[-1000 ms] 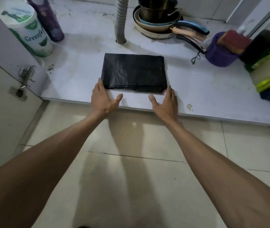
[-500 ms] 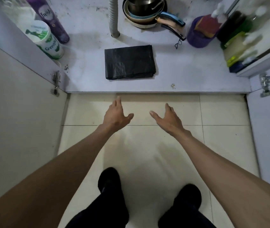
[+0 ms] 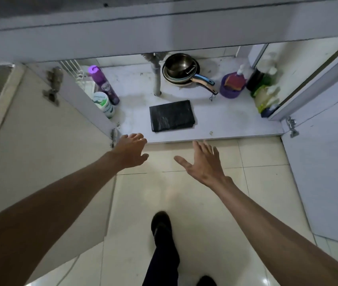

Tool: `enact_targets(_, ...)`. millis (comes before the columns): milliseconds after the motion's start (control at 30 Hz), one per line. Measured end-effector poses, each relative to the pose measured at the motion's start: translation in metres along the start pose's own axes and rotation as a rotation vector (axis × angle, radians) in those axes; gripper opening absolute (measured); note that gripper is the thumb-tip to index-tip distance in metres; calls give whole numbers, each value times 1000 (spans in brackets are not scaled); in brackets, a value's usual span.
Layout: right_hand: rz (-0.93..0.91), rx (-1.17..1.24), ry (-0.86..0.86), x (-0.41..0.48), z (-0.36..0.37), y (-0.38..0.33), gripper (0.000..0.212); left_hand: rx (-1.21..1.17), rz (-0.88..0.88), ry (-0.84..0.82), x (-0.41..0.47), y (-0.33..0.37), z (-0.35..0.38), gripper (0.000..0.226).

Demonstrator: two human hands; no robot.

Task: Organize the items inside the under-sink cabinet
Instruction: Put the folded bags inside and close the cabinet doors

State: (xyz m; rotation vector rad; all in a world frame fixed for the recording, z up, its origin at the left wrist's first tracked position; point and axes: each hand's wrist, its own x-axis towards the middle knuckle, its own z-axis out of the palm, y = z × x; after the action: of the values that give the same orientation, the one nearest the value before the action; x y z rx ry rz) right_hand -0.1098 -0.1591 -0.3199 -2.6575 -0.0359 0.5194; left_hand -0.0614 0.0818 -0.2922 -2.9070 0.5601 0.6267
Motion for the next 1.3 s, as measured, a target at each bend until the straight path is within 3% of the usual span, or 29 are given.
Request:
enact_targets(200, -141, 0, 26, -70, -21, -102, 117, 193, -45, -44, -99, -41, -60, 51)
enact_targets(367, -223, 45, 4, -111, -7, -194, 107, 353, -59, -46, -176, -98, -96, 54)
enact_targets(533, -266, 149, -33, -146, 28, -299, 107, 482, -72, -75, -231, -158, -99, 59)
enact_targets(800, -192, 354, -187, -192, 83, -410, 121, 419, 78, 85, -273, -208, -68, 56)
enact_targets(1033, -118, 432, -306, -199, 86, -409, 110, 427, 113, 106, -282, -205, -67, 54)
enact_targets(1300, -126, 343, -389, -194, 31, -321, 63, 290, 89, 66, -262, -153, -79, 60)
